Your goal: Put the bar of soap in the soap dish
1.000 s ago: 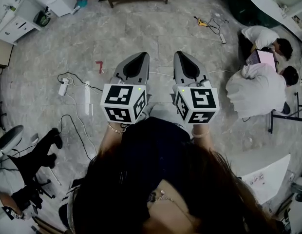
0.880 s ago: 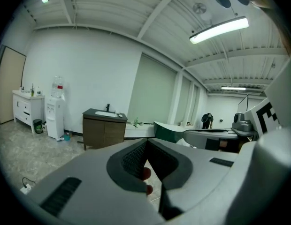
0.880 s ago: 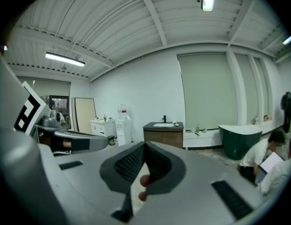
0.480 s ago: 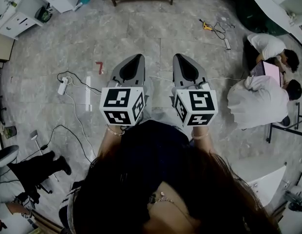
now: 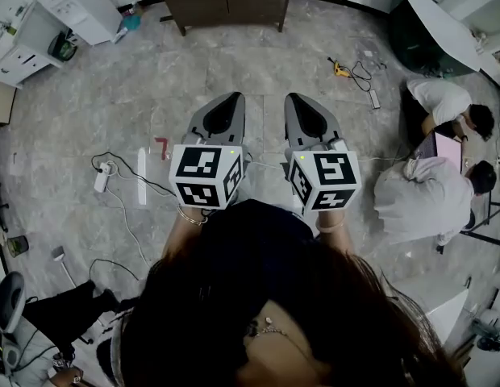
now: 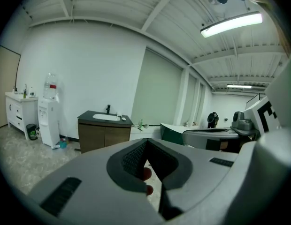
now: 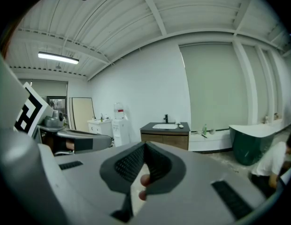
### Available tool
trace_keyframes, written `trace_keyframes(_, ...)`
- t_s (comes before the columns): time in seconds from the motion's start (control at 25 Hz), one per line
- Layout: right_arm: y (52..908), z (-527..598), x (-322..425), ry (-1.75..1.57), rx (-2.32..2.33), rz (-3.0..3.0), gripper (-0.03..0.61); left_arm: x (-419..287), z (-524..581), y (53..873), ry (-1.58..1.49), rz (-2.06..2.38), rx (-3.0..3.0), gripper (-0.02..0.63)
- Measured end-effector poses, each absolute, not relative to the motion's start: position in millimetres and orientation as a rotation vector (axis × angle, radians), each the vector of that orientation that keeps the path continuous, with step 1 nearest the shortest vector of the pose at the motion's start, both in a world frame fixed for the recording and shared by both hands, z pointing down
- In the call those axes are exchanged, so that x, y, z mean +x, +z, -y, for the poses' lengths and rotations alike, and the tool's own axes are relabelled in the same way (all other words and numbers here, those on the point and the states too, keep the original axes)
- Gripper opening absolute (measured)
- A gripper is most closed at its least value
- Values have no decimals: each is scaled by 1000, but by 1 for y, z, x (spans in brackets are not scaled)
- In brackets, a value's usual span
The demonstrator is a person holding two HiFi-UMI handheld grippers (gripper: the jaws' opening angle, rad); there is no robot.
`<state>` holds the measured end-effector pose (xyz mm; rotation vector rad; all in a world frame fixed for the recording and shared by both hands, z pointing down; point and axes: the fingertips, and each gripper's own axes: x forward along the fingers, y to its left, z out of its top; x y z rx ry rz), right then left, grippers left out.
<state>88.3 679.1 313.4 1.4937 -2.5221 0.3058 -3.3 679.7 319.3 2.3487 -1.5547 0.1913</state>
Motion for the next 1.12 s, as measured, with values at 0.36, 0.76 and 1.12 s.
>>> trace_keyframes(0.36, 294, -548, 72, 286, 1579, 2511, 9, -21, -551, 305, 174, 1495, 2405, -3)
trace_keyframes(0.76, 314, -436, 86, 311, 1597, 2499, 9, -7, -434, 328, 189, 1452, 2386, -3)
trace_keyframes(1.12, 300, -276, 98, 282, 1555, 2555, 9, 9, -277, 318, 191, 1494, 2380, -5)
